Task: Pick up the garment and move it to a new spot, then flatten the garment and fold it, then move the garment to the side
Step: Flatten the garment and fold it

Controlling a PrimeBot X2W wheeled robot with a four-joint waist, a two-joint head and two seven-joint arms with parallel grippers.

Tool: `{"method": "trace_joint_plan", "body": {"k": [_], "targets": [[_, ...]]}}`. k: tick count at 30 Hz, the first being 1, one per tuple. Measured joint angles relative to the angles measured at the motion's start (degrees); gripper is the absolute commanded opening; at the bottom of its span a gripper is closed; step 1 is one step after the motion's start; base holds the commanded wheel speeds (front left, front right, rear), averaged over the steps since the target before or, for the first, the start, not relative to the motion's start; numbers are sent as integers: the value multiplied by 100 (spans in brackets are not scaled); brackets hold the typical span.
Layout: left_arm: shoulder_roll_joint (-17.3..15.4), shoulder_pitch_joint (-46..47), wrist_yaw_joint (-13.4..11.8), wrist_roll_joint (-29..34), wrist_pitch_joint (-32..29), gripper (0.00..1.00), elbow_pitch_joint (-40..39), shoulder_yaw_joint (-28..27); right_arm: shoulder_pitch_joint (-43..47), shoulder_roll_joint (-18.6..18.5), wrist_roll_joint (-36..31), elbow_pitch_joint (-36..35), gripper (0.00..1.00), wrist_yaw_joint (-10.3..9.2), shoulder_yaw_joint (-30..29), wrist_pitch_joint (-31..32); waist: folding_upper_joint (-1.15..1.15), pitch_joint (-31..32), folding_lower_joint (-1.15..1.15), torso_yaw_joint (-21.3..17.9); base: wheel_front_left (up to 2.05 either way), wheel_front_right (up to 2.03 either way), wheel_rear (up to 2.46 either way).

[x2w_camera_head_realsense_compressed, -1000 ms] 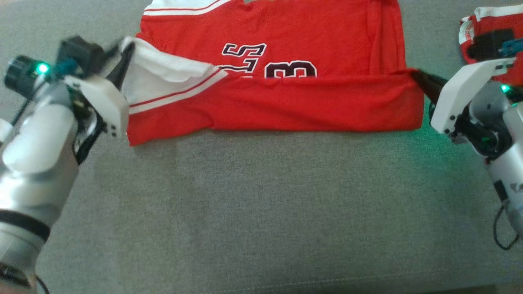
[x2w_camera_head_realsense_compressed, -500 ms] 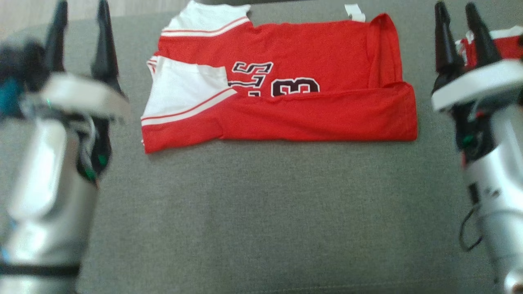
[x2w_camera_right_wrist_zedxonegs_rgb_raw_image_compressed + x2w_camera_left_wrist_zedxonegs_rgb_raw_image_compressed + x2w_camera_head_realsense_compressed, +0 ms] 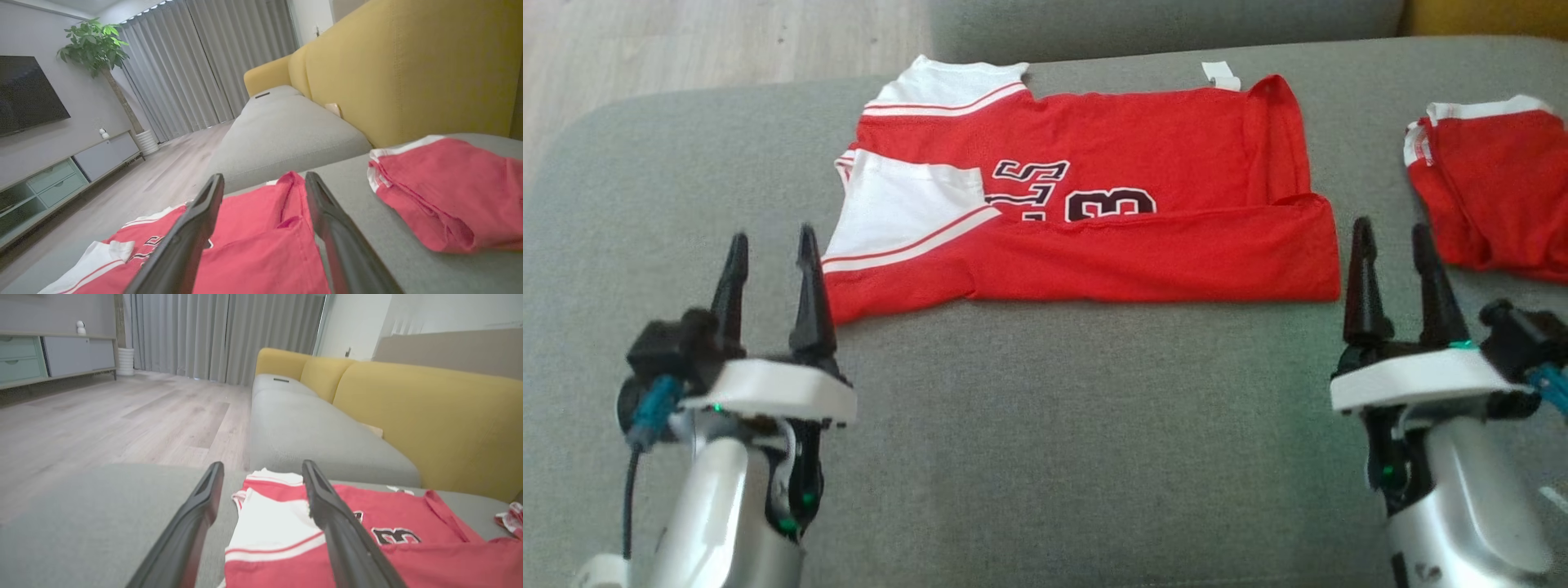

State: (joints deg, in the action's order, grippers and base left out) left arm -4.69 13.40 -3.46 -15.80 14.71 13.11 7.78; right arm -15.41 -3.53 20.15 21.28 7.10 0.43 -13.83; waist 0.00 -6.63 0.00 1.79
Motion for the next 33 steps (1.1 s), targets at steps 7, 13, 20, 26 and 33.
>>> {"method": "trace_joint_plan", "body": {"k": [7, 13, 20, 26, 33], "targets": [[54, 17, 153, 353, 0, 100, 745, -130, 51, 34, 69, -64, 100, 0, 192, -38, 0, -206, 0, -141, 0, 0, 0], [-9, 567, 178, 576, -1, 100, 1947, -126, -157, 40, 68, -153, 100, 0, 302, -37, 0, -471, 0, -299, 0, 0, 0], [-179, 1263, 11, 670, -7, 100, 3303, -143, -271, 41, 104, -233, 100, 0, 486, -26, 0, -704, 0, -522, 0, 0, 0], [-261, 1672, 4, 675, -108, 100, 4044, -120, -272, 40, 127, -249, 100, 0, 503, 23, 0, -768, 0, -674, 0, 0, 0], [-187, 1958, 167, 675, -67, 0, 4372, 23, -282, 41, -40, -3, 100, 0, 310, 334, 0, -750, 0, -612, 0, 0, 0]]}}
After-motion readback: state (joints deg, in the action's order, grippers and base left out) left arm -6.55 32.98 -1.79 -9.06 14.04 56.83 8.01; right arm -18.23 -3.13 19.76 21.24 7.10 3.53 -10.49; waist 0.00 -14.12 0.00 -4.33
